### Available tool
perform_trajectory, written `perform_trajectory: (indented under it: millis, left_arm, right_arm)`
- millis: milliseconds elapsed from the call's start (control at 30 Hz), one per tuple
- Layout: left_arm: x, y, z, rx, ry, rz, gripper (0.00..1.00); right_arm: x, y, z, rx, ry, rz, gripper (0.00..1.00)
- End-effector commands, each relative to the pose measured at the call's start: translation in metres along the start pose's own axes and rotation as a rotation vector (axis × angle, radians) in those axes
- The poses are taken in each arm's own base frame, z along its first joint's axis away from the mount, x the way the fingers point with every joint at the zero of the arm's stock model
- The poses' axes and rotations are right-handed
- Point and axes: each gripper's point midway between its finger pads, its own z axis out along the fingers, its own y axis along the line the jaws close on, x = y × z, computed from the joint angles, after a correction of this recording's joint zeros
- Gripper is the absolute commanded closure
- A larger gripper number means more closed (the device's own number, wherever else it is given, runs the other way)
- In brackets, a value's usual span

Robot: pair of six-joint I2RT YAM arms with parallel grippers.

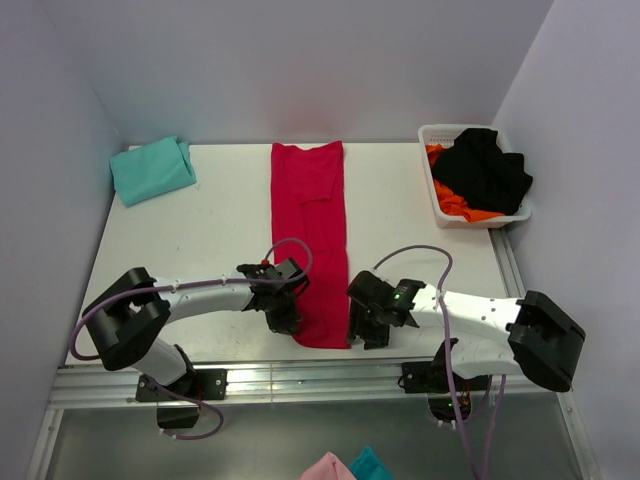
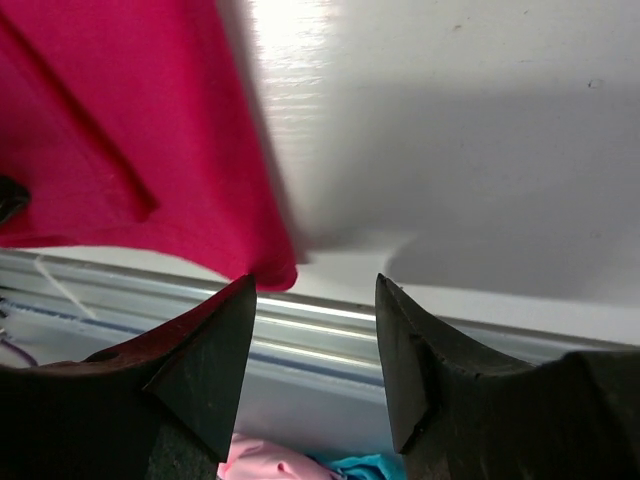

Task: Fold and stack the t-shirts
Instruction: Fold the tshirt

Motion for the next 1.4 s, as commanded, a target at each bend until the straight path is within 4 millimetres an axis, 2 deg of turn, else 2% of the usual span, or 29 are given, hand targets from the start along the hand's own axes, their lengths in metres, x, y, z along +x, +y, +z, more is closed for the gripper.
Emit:
perform_trajectory:
  millis: [0, 300, 333, 367, 433, 467, 500, 533, 633, 767, 833, 900, 933, 967, 1067, 1133, 1200, 1233, 1300, 1333, 1367]
  left_arm:
    - [0.006, -0.001, 0.004, -0.013, 0.014, -0.01, 1.0]
    - [0.005, -0.006, 0.001, -0.009, 0.001, 0.002, 1.0]
    - [0.006, -0.005, 0.001, -0.009, 0.001, 0.001, 1.0]
    - [0.006, -0.005, 0.001, -0.011, 0.001, 0.001, 1.0]
    - [0.005, -0.005, -0.002, -0.014, -0.008, 0.001, 1.0]
    - [0.004, -0.004, -0.004, -0.019, -0.013, 0.004, 1.0]
    - [0.003, -0.004, -0.007, -0.022, -0.021, 0.008, 1.0]
    - [0.0, -0.003, -0.013, -0.042, -0.04, 0.018, 1.0]
    - [0.001, -0.012, -0.032, -0.035, -0.052, 0.041, 1.0]
    - [0.007, -0.011, -0.06, -0.057, -0.063, 0.06, 1.0]
    - [0.009, -0.022, -0.077, -0.025, -0.072, 0.07, 1.0]
    - [0.01, -0.019, -0.088, -0.037, -0.074, 0.075, 1.0]
    - [0.008, -0.025, -0.097, -0.024, -0.086, 0.072, 1.0]
    - [0.006, -0.031, -0.105, -0.016, -0.094, 0.076, 1.0]
    - [-0.002, -0.04, -0.116, -0.013, -0.122, 0.095, 1.0]
    - [-0.013, -0.051, -0.125, -0.007, -0.14, 0.104, 1.0]
    - [-0.029, -0.055, -0.126, -0.013, -0.161, 0.091, 1.0]
    - [-0.037, -0.06, -0.131, 0.001, -0.177, 0.101, 1.0]
    - [-0.059, -0.063, -0.134, 0.01, -0.199, 0.074, 1.0]
    - [-0.067, -0.064, -0.134, 0.017, -0.202, 0.086, 1.0]
    - [-0.075, -0.066, -0.135, 0.028, -0.209, 0.081, 1.0]
  right_arm:
    - [-0.007, 0.009, 0.011, -0.031, -0.032, 0.005, 0.43]
    - [-0.009, 0.017, 0.025, -0.021, -0.017, -0.031, 0.48]
    - [-0.009, 0.019, 0.024, -0.021, -0.018, -0.034, 0.52]
    - [-0.01, 0.019, 0.023, -0.017, -0.019, -0.038, 0.63]
    - [-0.009, 0.016, 0.02, -0.005, -0.019, -0.045, 0.77]
    - [-0.011, 0.016, 0.016, -0.007, -0.033, -0.049, 0.91]
    - [-0.012, 0.015, 0.013, -0.003, -0.038, -0.055, 0.98]
    - [-0.012, 0.013, 0.008, 0.011, -0.04, -0.059, 1.0]
    - [-0.015, 0.011, -0.01, 0.019, -0.06, -0.083, 1.0]
    - [-0.01, 0.011, -0.037, 0.015, -0.048, -0.115, 1.0]
    - [-0.012, 0.01, -0.054, 0.025, -0.066, -0.124, 1.0]
    - [-0.017, 0.012, -0.069, 0.016, -0.095, -0.134, 1.0]
    - [-0.021, 0.02, -0.08, -0.003, -0.113, -0.142, 1.0]
    - [-0.025, 0.016, -0.084, 0.03, -0.125, -0.148, 1.0]
    - [-0.038, 0.028, -0.096, 0.039, -0.154, -0.165, 1.0]
    - [-0.051, 0.04, -0.103, 0.024, -0.18, -0.175, 1.0]
    - [-0.063, 0.044, -0.102, 0.045, -0.186, -0.191, 1.0]
    - [-0.077, 0.05, -0.108, 0.035, -0.209, -0.175, 1.0]
    - [-0.092, 0.053, -0.107, 0.052, -0.221, -0.189, 1.0]
    - [-0.108, 0.057, -0.114, 0.041, -0.247, -0.166, 1.0]
    - [-0.116, 0.056, -0.111, 0.057, -0.246, -0.177, 1.0]
